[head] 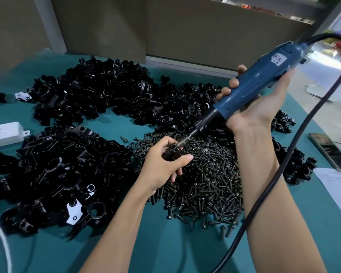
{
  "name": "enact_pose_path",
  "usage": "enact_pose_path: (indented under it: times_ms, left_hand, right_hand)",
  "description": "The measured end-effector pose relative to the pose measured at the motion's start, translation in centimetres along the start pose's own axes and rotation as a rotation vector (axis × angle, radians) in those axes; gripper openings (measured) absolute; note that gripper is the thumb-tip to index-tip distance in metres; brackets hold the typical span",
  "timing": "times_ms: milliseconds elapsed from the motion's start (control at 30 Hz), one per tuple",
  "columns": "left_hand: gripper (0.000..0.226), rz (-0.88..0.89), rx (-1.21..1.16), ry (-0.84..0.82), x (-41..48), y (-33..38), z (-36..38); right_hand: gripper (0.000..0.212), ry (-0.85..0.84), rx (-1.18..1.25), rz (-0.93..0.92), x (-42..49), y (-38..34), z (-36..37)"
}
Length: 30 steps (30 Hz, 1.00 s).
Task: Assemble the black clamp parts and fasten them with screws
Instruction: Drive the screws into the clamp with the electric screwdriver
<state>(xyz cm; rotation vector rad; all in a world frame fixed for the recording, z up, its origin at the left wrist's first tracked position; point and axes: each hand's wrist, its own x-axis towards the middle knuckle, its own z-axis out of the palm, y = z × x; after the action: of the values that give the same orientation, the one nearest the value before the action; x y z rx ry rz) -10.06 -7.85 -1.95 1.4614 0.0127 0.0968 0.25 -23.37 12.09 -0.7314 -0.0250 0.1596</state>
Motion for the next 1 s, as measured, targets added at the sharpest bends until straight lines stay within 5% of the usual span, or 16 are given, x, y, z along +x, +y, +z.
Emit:
enact_pose_path:
  times_ms: [167, 300, 400, 1000]
  left_hand:
    - [0.025, 0.014, -0.042, 0.008, 0.0, 0.3, 0.1]
    - [0.012, 0.039, -0.143, 0.011, 0.0, 0.6, 0.2]
    - [0.014, 0.048, -0.120, 0.037, 0.0, 0.6, 0.2]
    - [0.015, 0.078, 0.015, 0.147, 0.0, 0.2, 0.7]
  right_hand:
    - [0.082, -0.026, 0.016, -0.103, -0.5, 0.9, 0.4]
    - [0.035, 0.077, -0.076, -0.124, -0.3, 0.9, 1.0]
    - [0.019, 0.114, -0.082, -0.119, -0.3, 1.1, 1.3]
    - [0.015, 0.144, -0.077, -0.119, 0.3, 1.3, 1.6]
